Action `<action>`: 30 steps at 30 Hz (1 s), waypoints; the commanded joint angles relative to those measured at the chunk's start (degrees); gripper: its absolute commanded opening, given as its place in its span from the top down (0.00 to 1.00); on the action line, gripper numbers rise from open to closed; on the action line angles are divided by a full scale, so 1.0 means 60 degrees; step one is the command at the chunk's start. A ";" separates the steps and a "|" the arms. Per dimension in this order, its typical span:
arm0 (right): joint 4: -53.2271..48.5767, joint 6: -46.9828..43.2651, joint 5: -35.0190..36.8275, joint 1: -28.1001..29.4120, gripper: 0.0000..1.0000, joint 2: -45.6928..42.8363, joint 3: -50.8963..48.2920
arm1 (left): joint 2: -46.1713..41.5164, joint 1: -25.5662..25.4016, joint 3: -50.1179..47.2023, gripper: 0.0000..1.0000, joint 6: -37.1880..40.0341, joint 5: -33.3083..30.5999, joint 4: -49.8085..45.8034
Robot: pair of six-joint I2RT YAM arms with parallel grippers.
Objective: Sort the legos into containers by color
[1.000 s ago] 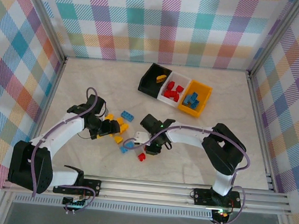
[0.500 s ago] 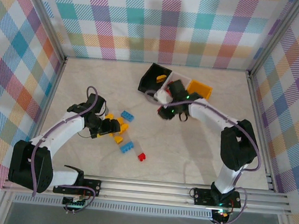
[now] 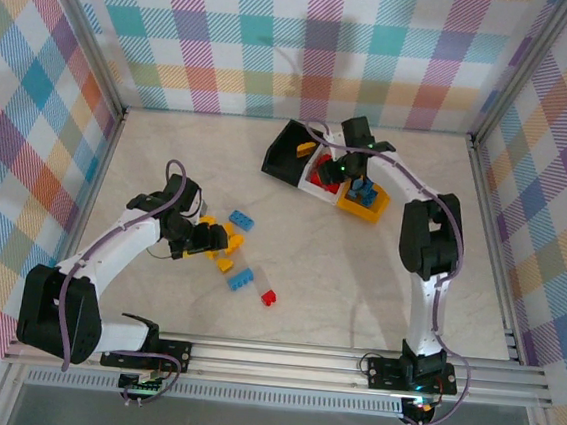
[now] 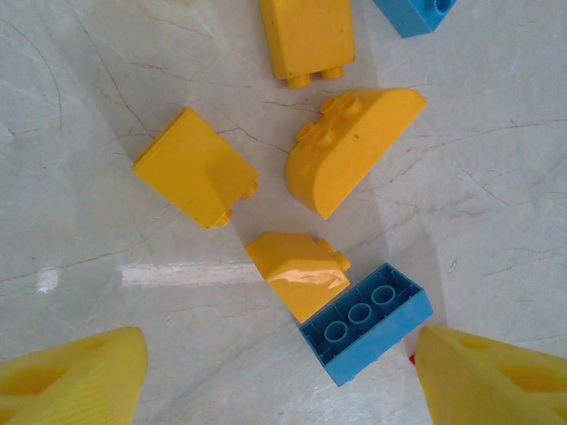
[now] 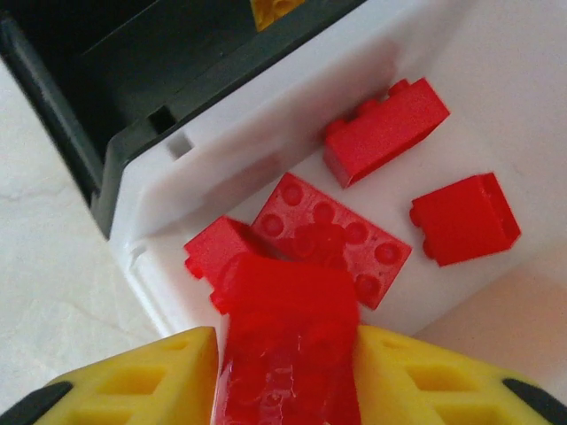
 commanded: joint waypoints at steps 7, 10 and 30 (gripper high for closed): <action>0.0571 0.1525 0.0965 -0.0053 0.00 -0.0865 0.0321 | 0.0240 0.0169 0.0458 0.20 0.0303 -0.0139 -0.0412; 0.1760 0.1960 0.1977 0.0062 0.00 -0.2370 -0.0577 | 0.0369 0.0198 0.0599 0.21 0.0381 -0.0130 -0.0397; -0.1737 0.7166 -0.1915 0.1067 0.04 -0.5560 -0.3992 | 0.1766 0.1073 0.1542 0.22 -0.0371 -0.0354 -0.0066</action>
